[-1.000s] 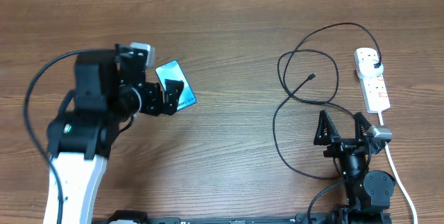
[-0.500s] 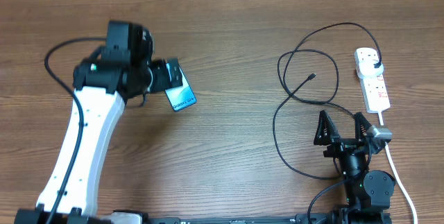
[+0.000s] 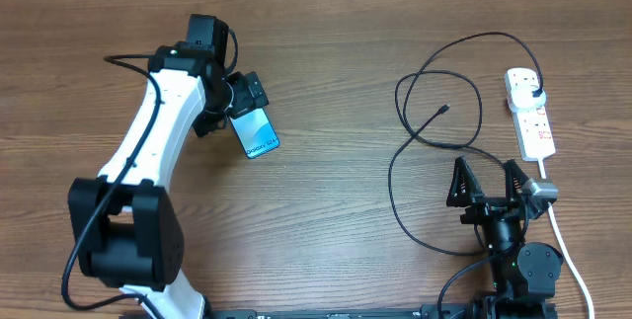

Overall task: Plug charger to phone and switch on socket
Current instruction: 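Move the left gripper over the phone and grasp its bottom edge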

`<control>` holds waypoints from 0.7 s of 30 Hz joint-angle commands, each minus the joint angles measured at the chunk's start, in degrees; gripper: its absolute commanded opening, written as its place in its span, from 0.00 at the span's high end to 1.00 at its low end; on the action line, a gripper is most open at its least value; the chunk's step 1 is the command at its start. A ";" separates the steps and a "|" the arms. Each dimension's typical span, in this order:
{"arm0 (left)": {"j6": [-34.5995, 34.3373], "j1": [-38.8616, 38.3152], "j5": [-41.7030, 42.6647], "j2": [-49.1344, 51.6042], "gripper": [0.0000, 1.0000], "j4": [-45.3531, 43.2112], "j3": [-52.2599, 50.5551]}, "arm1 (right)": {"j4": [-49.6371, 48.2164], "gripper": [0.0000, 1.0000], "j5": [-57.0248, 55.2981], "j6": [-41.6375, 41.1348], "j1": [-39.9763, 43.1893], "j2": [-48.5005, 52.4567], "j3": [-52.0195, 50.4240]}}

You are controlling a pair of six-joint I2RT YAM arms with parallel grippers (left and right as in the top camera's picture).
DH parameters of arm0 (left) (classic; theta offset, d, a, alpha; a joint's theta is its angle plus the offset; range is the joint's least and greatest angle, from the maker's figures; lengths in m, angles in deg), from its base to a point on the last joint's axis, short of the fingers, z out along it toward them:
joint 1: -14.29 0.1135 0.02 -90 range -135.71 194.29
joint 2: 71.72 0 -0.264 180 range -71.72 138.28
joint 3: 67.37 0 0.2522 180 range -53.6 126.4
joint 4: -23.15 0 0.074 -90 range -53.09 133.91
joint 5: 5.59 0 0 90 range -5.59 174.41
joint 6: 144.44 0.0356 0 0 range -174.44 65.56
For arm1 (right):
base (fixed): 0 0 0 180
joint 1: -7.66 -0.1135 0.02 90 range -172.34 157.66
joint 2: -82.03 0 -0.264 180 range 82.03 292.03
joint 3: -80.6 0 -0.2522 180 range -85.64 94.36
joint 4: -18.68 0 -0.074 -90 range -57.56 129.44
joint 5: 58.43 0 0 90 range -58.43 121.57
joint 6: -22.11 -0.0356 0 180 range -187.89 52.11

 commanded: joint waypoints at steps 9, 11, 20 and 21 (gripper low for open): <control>-5.79 -0.74 -2.71 9.20 0.00 -1.29 4.85 | -0.22 0.00 -0.33 0.24 0.33 -0.46 -0.61; -5.75 -0.74 -2.64 11.23 0.00 0.55 7.72 | -0.20 0.00 -0.33 0.22 0.33 -0.46 -0.61; -5.16 -1.18 -0.02 18.88 0.00 4.20 13.75 | -0.22 0.00 -0.33 0.24 0.33 -0.46 -0.61; -5.16 -1.18 -0.02 19.56 0.00 4.20 13.75 | -0.20 0.00 -0.33 0.22 0.33 -0.46 -0.61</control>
